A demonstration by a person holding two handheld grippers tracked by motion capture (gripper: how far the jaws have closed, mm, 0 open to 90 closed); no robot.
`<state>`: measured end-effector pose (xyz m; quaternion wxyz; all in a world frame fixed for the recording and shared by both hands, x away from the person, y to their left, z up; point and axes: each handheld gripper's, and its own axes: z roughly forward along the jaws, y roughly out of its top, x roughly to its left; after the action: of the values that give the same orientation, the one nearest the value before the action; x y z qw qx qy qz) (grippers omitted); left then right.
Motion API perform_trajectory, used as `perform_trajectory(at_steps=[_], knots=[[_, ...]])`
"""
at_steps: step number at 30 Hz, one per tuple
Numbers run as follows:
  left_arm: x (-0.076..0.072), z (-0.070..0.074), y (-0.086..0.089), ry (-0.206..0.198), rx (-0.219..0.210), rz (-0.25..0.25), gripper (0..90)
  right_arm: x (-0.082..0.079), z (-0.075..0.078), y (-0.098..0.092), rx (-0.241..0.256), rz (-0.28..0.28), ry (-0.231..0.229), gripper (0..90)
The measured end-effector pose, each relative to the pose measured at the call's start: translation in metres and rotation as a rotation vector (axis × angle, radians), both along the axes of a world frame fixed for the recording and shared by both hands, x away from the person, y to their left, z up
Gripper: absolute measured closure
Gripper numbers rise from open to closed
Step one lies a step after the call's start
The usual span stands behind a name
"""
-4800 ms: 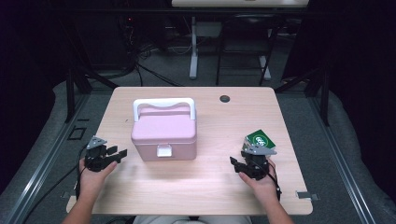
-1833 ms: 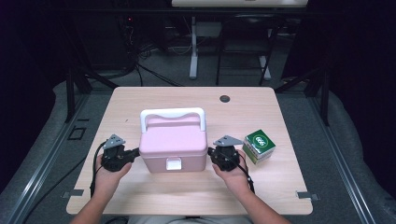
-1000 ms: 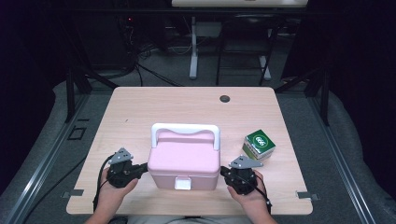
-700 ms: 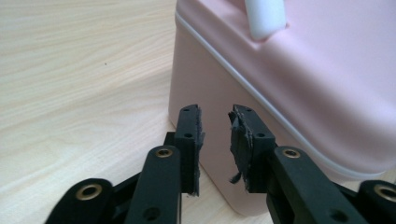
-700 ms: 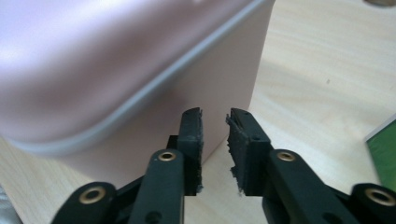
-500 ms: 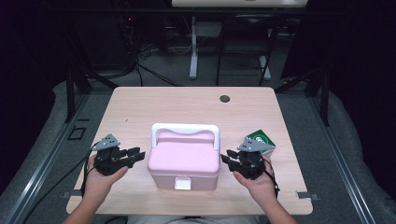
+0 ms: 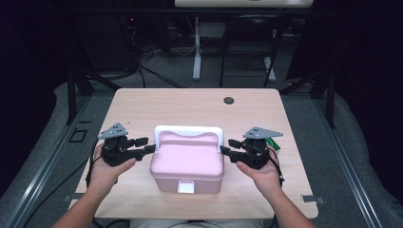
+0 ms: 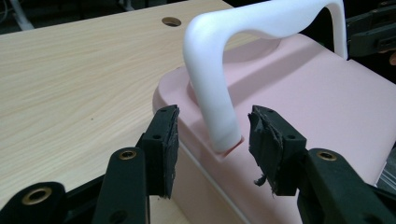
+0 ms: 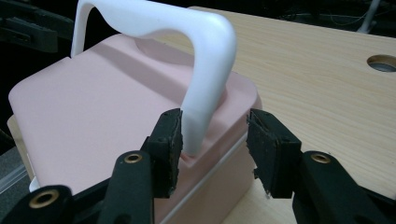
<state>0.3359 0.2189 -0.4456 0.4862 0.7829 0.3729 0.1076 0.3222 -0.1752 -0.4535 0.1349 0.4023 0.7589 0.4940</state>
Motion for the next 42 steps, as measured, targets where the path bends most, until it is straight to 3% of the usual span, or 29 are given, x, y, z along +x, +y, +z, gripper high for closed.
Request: perform_trajectory(at_steps=[6, 11, 16, 21, 26, 28, 30, 37, 42], knots=[[0.004, -0.004, -0.009, 0.015, -0.015, -0.017, 60.0, 0.003, -0.002, 0.011, 0.003, 0.049, -0.011, 61.6], [0.003, -0.004, -0.008, 0.009, -0.011, -0.012, 62.9, -0.001, 0.000, 0.013, -0.021, 0.031, -0.029, 65.4], [-0.005, 0.000, -0.007, -0.022, 0.006, -0.032, 65.1, -0.012, 0.004, 0.015, -0.057, 0.036, -0.099, 69.7], [-0.004, -0.002, -0.008, -0.022, 0.006, -0.031, 66.9, -0.017, 0.001, 0.017, -0.090, 0.030, -0.140, 70.9], [-0.001, -0.003, -0.009, -0.020, 0.014, -0.021, 71.4, -0.014, -0.001, 0.016, -0.072, 0.026, -0.129, 71.6], [-0.003, -0.002, -0.008, -0.012, 0.002, -0.019, 73.2, -0.013, 0.000, 0.013, -0.037, 0.031, -0.099, 73.7], [-0.005, -0.001, -0.008, -0.025, 0.020, -0.025, 73.3, -0.013, 0.000, 0.012, -0.027, 0.037, -0.091, 73.9], [-0.011, 0.001, -0.008, -0.025, 0.041, -0.022, 73.4, -0.016, 0.001, 0.014, -0.033, 0.028, -0.093, 74.1], [-0.010, 0.006, -0.006, -0.026, 0.032, -0.023, 73.4, -0.017, 0.004, 0.015, -0.026, 0.032, -0.094, 74.1]])
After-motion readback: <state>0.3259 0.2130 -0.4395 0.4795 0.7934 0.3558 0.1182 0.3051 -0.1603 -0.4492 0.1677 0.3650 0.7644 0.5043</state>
